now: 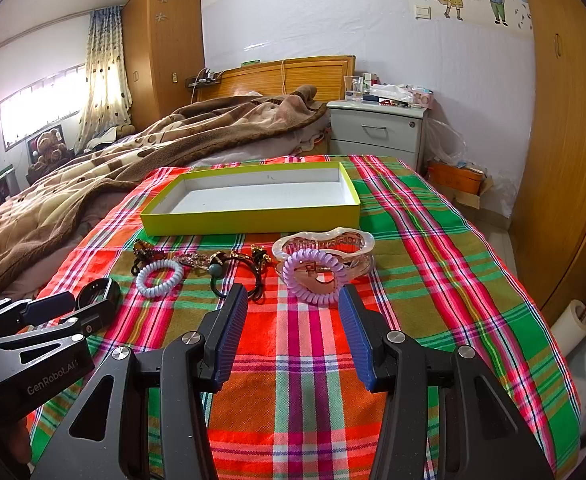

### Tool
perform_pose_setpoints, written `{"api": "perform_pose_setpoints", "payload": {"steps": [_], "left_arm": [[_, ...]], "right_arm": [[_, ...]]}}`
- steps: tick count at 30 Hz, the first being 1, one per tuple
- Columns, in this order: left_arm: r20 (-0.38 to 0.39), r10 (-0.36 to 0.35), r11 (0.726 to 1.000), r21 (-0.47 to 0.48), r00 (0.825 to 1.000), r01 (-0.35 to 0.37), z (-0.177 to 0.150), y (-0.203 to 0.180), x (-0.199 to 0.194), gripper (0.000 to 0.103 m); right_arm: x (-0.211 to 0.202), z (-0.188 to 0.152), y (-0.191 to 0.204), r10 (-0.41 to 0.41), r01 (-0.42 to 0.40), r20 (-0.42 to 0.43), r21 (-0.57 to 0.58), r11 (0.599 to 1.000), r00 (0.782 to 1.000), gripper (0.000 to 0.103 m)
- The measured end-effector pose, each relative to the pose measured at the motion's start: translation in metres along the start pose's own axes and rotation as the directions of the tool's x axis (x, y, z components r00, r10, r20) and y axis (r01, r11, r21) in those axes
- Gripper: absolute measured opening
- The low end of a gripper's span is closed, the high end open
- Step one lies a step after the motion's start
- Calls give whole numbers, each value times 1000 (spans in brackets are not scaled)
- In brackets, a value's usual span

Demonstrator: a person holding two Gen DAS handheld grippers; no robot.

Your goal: Organize jewelry

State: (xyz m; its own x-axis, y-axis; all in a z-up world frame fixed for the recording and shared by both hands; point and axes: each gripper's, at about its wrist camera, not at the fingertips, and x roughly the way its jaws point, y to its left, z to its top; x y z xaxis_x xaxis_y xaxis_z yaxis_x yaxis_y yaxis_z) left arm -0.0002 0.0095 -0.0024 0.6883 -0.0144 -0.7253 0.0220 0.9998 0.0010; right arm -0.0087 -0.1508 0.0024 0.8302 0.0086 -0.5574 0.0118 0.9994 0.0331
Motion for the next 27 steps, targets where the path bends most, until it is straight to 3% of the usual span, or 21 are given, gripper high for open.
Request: {"api": "perform_pose_setpoints", "payload": {"steps": [27], "left_arm": [[-4, 2, 1000, 0, 1000, -2, 2, 0, 1, 51]], "right_arm": [[1, 1, 0, 2, -2, -1, 2, 1000, 1000, 48]]}}
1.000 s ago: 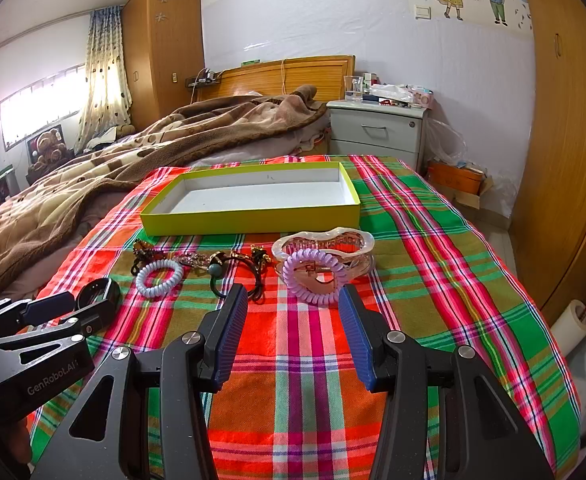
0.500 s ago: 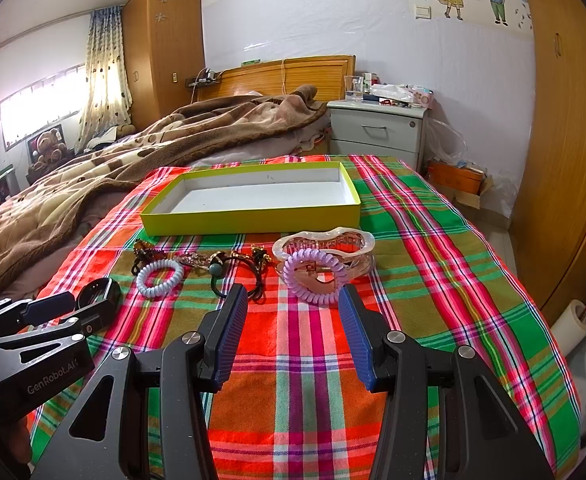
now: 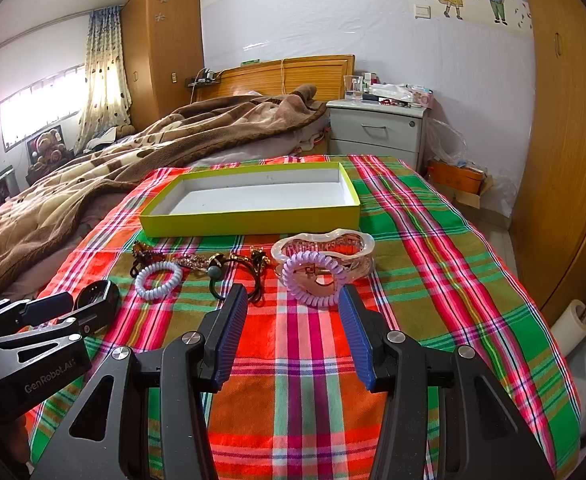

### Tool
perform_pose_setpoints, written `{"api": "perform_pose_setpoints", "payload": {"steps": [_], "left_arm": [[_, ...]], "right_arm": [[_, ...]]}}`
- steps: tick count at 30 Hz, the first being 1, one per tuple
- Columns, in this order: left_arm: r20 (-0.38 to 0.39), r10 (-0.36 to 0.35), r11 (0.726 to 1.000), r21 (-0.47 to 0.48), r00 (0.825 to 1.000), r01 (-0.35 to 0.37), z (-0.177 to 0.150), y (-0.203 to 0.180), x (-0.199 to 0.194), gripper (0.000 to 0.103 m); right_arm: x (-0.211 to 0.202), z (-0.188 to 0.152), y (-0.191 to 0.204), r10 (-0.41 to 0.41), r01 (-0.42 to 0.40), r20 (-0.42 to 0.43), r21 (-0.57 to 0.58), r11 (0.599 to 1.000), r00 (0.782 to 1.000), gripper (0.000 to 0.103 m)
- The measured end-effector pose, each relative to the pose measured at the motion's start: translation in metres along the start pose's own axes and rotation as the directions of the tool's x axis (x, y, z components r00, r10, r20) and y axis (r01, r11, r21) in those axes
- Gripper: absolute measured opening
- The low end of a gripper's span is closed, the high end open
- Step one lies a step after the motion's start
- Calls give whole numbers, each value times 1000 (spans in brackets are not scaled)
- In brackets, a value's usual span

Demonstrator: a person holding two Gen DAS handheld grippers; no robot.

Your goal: Organize jewelry

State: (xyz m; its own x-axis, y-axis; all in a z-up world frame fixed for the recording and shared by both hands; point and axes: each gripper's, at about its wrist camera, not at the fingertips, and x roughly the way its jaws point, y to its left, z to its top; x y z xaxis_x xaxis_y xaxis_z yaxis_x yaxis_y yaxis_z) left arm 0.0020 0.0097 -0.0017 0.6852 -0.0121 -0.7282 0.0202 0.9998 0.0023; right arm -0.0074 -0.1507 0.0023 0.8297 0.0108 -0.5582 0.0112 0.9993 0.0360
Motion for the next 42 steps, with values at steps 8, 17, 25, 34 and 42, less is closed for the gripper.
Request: {"api": "perform_pose_setpoints", "payload": {"steps": [8, 17, 25, 34, 42], "left_arm": [[-2, -23, 1000, -14, 1000, 23, 4, 4, 3, 51], [-26, -75, 995, -63, 997, 73, 8, 30, 8, 51], [-40, -134, 985, -111, 990, 129, 11, 63, 13, 51], [-82, -176, 976, -147, 981, 163, 11, 81, 21, 51], [-97, -179, 979, -117, 979, 168, 9, 81, 24, 51]], "right_arm": [[3, 3, -7, 0, 0, -9, 8, 1000, 1000, 48], [10, -7, -60, -37, 47, -87, 107, 993, 995, 48], [16, 0, -84, -27, 43, -131, 119, 992, 991, 48], [38, 15, -58, 112, -113, -157, 4, 994, 981, 48], [57, 21, -53, 111, -113, -177, 1, 994, 978, 48]]}}
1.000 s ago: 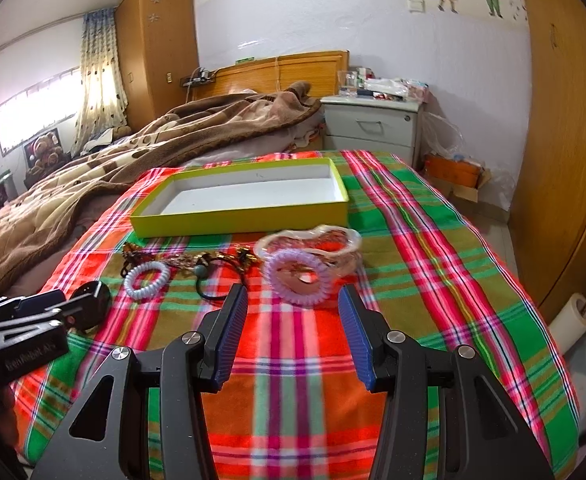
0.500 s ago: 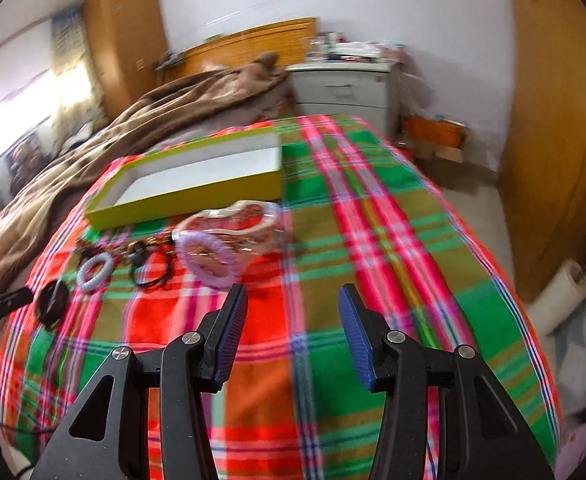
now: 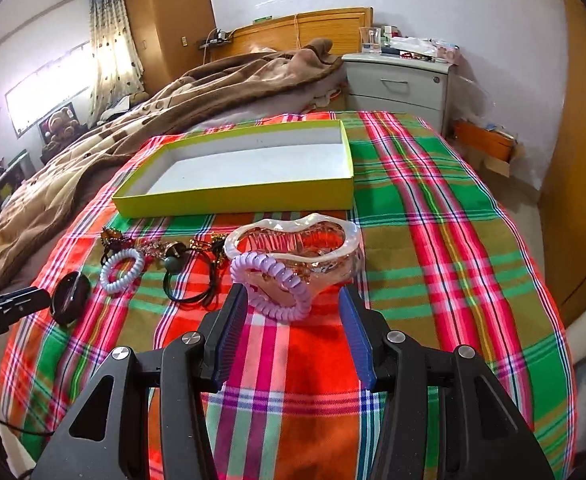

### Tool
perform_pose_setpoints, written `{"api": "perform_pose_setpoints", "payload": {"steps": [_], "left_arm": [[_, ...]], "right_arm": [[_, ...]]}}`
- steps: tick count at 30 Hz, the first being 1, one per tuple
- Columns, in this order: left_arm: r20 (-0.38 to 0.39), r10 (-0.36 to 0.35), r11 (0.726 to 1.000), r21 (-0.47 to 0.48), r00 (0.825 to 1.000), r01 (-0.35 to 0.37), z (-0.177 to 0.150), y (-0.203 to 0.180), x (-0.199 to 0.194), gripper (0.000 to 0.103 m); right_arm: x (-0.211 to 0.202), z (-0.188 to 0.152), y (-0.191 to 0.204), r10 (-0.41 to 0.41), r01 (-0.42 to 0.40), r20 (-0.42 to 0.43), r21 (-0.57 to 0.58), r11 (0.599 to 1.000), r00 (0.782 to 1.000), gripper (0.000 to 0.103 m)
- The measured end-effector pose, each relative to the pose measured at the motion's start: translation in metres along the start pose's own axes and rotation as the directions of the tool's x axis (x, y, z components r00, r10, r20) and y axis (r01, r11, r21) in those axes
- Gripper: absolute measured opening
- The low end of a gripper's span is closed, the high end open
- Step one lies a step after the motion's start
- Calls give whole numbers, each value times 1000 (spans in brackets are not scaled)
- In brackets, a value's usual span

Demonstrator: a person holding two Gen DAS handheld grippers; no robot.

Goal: Organize jewelry
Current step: 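Grasp the black watch band with the left tool while the right tool grasps the lilac hair tie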

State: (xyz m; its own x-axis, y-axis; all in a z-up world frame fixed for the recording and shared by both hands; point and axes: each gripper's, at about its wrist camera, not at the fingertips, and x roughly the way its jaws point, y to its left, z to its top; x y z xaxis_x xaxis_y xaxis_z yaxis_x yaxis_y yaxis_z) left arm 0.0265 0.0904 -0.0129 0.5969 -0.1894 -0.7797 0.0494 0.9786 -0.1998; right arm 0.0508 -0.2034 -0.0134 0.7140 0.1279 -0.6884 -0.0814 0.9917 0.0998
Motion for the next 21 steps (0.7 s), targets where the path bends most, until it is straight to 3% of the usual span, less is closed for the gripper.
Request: {"api": "perform_pose_setpoints", "payload": {"steps": [5, 7, 13, 21], "left_arm": [[-9, -6, 1000, -9, 1000, 6, 1, 2, 4, 51], [-23, 1, 1000, -17, 1000, -1, 2, 2, 8, 51], [-41, 44, 998, -30, 998, -46, 5, 5, 15, 51], [-82, 141, 990, 12, 987, -141, 6, 1, 25, 52]], "right_arm": [[2, 2, 2, -3, 3, 9, -1, 1000, 1000, 47], [4, 3, 1, -8, 8, 7, 5, 1000, 1000, 30], [7, 4, -1, -19, 19, -1, 14, 1000, 1000, 10], [-3, 4, -8, 0, -2, 40, 51, 999, 999, 8]]}}
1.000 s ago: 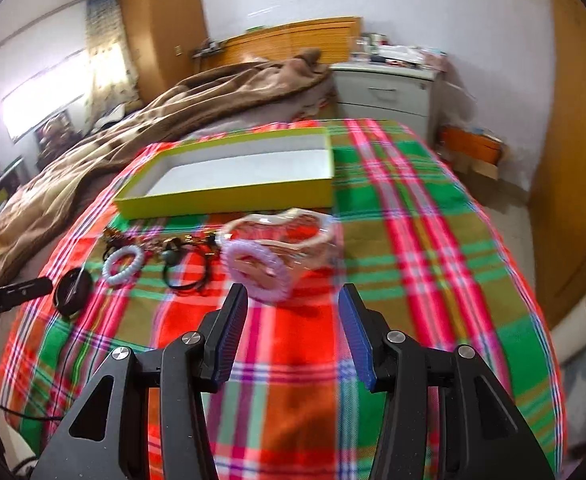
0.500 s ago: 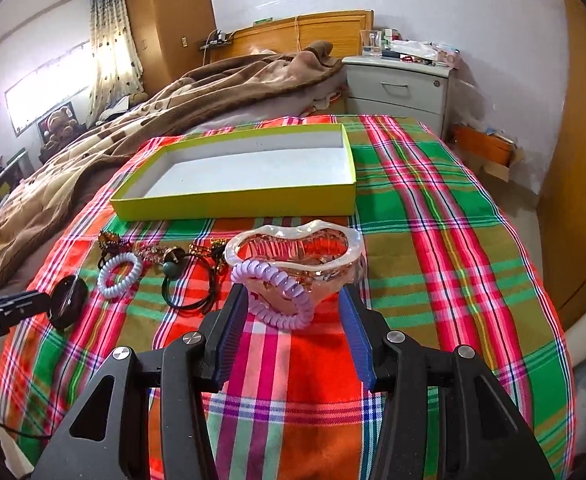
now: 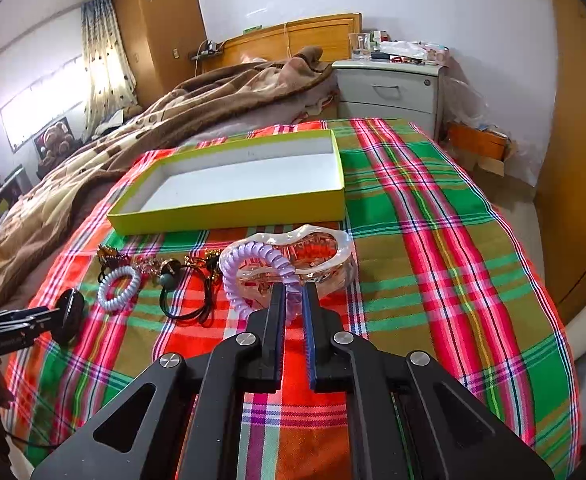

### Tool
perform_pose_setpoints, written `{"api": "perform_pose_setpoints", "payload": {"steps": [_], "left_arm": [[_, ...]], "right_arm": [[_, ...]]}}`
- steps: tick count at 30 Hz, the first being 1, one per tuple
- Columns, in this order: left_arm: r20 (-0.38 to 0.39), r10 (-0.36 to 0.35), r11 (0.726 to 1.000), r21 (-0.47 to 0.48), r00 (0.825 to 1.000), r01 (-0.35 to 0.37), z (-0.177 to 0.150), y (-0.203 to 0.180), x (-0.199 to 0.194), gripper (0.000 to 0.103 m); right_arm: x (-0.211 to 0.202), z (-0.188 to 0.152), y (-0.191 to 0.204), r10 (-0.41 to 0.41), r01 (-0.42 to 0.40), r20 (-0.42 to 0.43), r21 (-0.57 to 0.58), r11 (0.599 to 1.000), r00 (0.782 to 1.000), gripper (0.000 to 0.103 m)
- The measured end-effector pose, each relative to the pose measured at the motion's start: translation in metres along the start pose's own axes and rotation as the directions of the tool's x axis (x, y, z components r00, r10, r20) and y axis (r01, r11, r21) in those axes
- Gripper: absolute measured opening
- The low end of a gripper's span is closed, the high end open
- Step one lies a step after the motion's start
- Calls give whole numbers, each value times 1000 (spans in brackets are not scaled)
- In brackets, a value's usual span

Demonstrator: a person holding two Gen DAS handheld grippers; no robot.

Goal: Organize jewelry
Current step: 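Grasp the black watch band with the left tool while the right tool grasps the lilac hair tie, then carry both items into the box lid and open both tools to release them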

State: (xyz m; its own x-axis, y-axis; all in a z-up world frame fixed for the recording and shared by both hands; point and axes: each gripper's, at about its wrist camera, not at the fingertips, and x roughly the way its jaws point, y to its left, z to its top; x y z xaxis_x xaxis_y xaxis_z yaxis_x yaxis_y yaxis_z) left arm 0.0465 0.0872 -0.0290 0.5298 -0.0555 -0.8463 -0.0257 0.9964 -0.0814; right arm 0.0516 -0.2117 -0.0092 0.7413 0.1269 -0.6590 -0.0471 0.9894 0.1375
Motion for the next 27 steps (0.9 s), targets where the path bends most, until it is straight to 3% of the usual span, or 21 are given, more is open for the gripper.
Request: {"api": "perform_pose_setpoints", "payload": {"steps": [5, 6, 14, 20, 27], "left_arm": [[-5, 47, 999, 26, 999, -47, 1, -5, 3, 51], [-3, 42, 999, 18, 999, -42, 1, -4, 3, 46], [9, 1, 1000, -5, 1000, -1, 6, -8, 3, 12], [29, -40, 999, -2, 999, 41, 11, -10, -3, 9], [35, -96, 995, 0, 995, 96, 15, -13, -5, 9]], "right_arm": [[-9, 2, -3, 26, -27, 26, 30, 999, 999, 7], [-11, 2, -3, 31, -32, 29, 31, 999, 999, 2], [-16, 6, -2, 52, -53, 48, 33, 998, 998, 2], [-10, 3, -15, 46, -47, 14, 49, 998, 999, 3], [-2, -2, -10, 92, -92, -31, 3, 996, 995, 33]]}}
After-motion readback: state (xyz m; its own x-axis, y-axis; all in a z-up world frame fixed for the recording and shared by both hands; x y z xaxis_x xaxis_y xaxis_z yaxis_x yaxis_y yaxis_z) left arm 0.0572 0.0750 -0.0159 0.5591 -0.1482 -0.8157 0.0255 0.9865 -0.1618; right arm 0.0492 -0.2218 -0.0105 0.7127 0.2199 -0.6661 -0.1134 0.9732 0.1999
